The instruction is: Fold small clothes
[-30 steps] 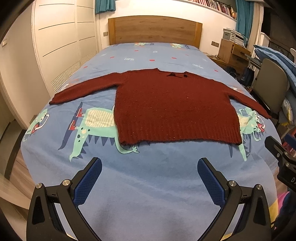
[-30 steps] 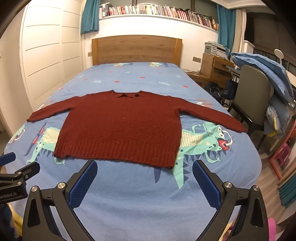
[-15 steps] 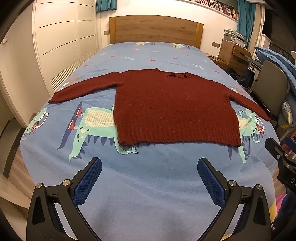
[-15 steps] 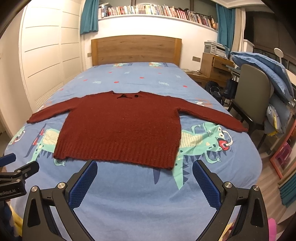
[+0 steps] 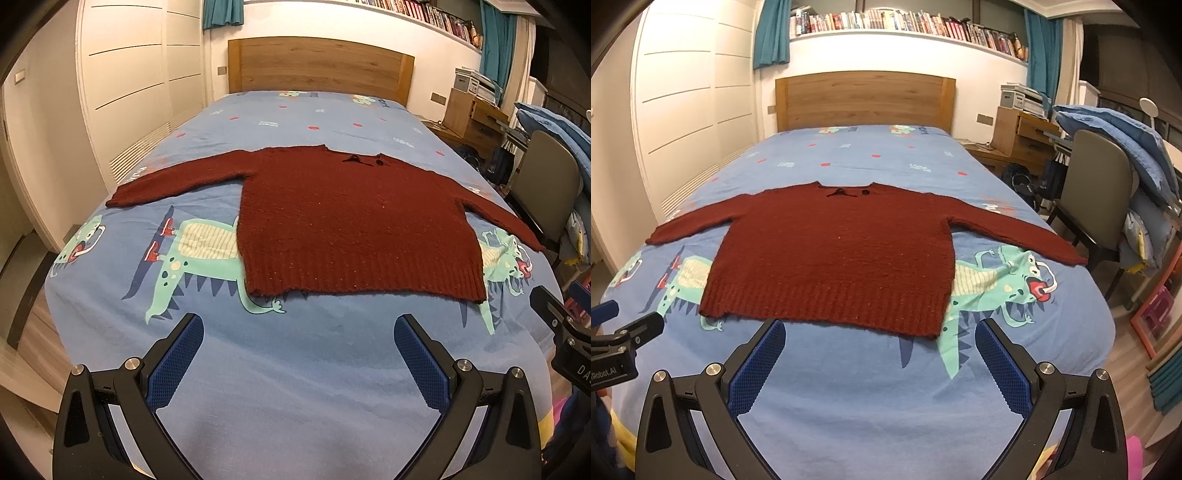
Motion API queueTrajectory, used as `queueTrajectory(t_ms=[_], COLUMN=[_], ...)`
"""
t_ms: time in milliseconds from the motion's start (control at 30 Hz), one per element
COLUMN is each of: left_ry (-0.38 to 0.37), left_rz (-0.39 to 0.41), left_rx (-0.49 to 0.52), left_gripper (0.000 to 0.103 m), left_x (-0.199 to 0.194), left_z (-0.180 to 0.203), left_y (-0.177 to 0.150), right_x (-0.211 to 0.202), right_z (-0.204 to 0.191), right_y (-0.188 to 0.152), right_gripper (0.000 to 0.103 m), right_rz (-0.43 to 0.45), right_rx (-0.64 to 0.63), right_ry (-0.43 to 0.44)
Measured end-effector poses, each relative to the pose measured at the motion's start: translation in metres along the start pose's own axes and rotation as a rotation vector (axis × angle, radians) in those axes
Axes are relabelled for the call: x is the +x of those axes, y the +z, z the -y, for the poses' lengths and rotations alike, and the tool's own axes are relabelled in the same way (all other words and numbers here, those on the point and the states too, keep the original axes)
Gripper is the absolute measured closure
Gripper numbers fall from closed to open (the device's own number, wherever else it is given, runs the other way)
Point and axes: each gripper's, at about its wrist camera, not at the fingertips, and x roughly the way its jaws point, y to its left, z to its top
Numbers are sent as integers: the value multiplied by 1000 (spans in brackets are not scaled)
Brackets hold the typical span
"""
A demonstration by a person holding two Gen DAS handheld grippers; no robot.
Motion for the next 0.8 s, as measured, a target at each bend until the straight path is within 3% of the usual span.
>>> queueTrajectory(t_ms=[533, 800], left_ry=[67, 141], left_rz=[75, 157], left_rx=[23, 85], left_gripper=[1, 1], left_x=[-5, 2], left_z=[-2, -6], left_y=[36, 91], right_x=[18, 63], right_z=[16, 87], right_y=[24, 61], right_gripper=[0, 0], right_rz=[-11, -39], right_rx=[45, 200], right_ry=[36, 24])
